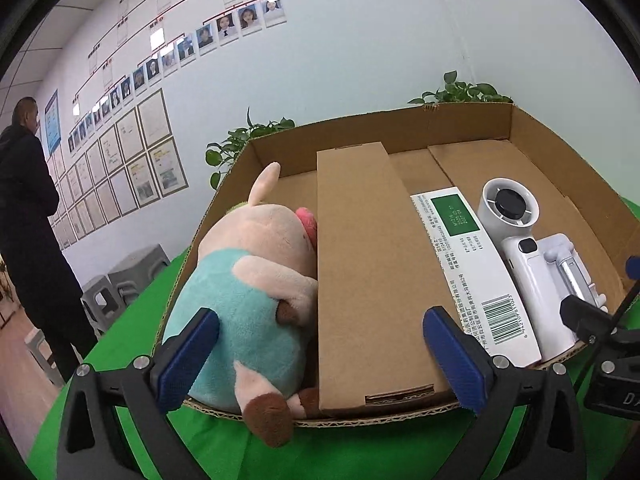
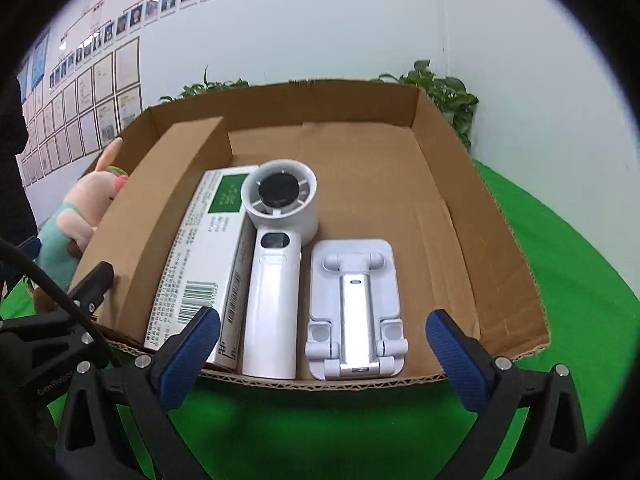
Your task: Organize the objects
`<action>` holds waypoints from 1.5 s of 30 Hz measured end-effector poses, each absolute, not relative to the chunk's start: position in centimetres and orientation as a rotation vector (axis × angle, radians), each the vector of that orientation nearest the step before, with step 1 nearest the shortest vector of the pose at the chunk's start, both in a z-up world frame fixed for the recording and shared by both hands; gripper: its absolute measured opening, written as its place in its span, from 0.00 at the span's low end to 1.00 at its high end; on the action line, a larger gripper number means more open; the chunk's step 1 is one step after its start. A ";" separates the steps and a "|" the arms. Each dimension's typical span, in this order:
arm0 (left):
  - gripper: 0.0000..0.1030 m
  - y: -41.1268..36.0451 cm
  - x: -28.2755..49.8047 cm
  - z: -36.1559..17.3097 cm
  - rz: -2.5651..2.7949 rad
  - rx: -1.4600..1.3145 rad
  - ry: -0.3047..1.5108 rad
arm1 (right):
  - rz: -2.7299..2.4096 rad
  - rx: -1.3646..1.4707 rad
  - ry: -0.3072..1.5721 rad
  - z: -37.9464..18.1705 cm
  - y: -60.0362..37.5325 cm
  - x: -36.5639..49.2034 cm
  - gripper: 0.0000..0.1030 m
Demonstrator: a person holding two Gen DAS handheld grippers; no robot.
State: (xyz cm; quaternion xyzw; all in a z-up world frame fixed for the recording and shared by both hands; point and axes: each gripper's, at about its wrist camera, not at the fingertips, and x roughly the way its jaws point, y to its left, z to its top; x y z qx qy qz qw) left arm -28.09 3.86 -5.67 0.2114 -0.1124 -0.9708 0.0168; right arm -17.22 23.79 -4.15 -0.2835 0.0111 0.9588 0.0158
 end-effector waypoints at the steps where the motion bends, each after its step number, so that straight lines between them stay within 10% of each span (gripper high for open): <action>1: 1.00 3.7 -28.1 -5.7 -3.020 0.662 -0.339 | 2.978 -0.905 0.047 -4.3 24.0 -17.3 1.00; 45: 1.00 2.7 -28.8 -5.1 -3.040 0.700 -0.258 | 2.927 -0.980 -0.034 -5.3 23.0 -17.8 1.00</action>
